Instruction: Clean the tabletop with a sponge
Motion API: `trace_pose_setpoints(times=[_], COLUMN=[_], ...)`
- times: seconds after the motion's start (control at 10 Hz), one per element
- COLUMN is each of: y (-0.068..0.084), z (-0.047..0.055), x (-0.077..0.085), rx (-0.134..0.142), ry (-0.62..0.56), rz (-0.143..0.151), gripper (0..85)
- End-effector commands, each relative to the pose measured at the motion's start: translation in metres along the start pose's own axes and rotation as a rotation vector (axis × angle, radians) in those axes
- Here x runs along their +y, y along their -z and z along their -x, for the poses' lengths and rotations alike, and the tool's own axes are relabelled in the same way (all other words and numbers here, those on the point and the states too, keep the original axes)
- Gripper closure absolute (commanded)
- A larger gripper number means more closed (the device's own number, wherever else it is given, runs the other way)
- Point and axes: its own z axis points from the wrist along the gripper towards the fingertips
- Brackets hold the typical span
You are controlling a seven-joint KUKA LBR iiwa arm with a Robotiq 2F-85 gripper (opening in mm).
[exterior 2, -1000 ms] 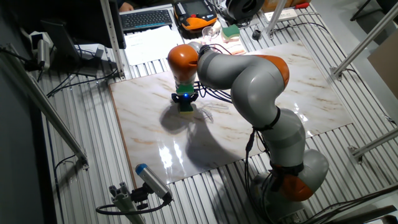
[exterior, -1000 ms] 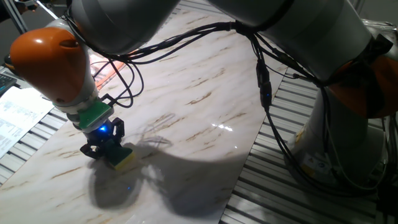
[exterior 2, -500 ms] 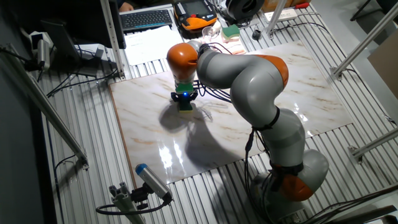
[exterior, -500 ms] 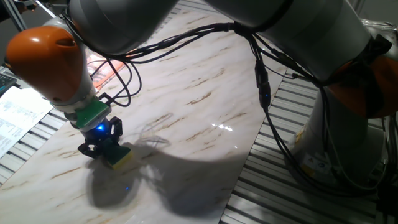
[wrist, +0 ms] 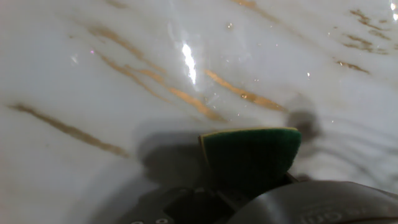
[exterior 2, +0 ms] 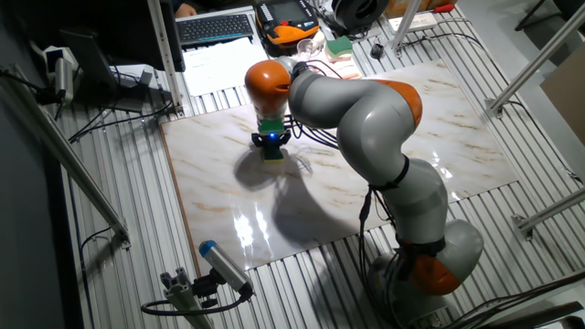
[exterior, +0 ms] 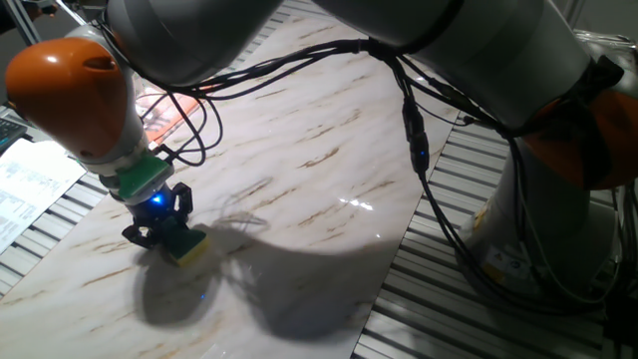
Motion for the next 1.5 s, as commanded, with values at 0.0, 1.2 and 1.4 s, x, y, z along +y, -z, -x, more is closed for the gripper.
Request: trace_pose_setpoints(times=[0.0,1.2,1.4], y=[0.000,-0.008,-0.011], z=[0.002,0.028,0.031], x=[-0.001,-0.013,-0.018], rx=[0.000,-0.009,-0.014], ry=[0.003,0.039,0.051], rz=[-0.002,-0.019,-0.021], gripper=[85.0,85.0,85.0])
